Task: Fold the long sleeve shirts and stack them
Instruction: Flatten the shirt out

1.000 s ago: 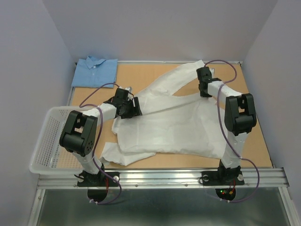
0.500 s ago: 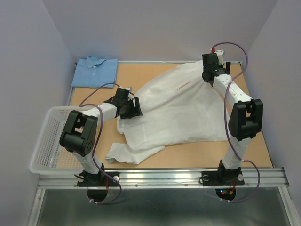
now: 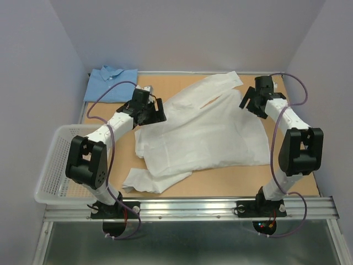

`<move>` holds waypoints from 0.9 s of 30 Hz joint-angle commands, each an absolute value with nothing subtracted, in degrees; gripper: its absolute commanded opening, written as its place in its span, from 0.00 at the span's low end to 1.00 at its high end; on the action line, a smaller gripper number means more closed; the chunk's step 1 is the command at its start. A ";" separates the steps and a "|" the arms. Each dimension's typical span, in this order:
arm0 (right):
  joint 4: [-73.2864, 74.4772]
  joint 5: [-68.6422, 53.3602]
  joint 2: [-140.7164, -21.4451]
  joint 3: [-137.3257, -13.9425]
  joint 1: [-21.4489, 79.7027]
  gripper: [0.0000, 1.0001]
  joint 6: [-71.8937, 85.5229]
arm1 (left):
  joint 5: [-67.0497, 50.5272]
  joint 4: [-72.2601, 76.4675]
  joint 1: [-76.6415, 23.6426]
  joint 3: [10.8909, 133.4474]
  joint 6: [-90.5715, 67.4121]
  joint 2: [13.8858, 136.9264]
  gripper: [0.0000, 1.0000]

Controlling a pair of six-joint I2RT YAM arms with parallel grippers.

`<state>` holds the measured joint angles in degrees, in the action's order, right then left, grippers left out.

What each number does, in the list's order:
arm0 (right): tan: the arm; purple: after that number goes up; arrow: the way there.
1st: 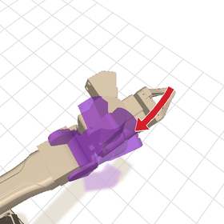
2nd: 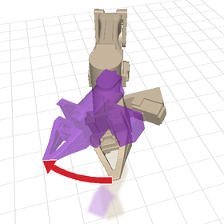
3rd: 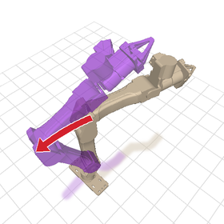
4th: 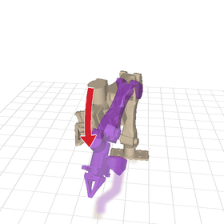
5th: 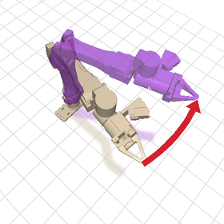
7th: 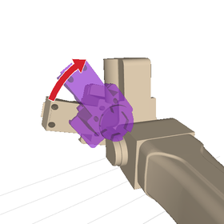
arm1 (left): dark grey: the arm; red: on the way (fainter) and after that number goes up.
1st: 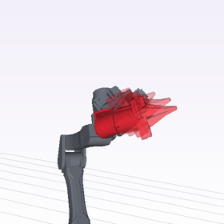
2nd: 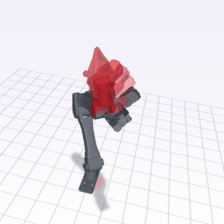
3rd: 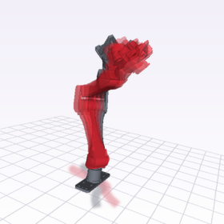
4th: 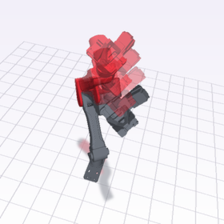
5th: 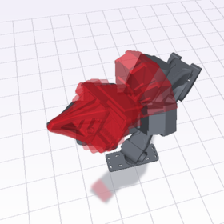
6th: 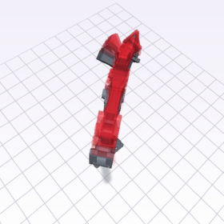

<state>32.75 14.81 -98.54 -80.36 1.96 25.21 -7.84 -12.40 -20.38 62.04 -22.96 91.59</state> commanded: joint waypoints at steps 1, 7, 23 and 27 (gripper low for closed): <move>28.49 2.29 -96.42 -71.47 2.37 0.86 32.69 | -5.45 -9.41 -19.86 68.98 -21.88 92.89 0.86; 23.30 -1.13 -93.61 -59.69 1.14 0.85 38.31 | -7.82 -7.21 -18.90 78.30 -23.38 105.98 0.85; 28.47 1.84 -79.19 -38.24 -9.14 0.87 44.74 | -8.35 -5.18 -13.28 83.41 -29.18 120.67 0.85; 32.07 2.20 -76.65 -37.62 -12.21 0.88 44.56 | -7.38 -5.71 -11.17 82.97 -30.58 120.15 0.85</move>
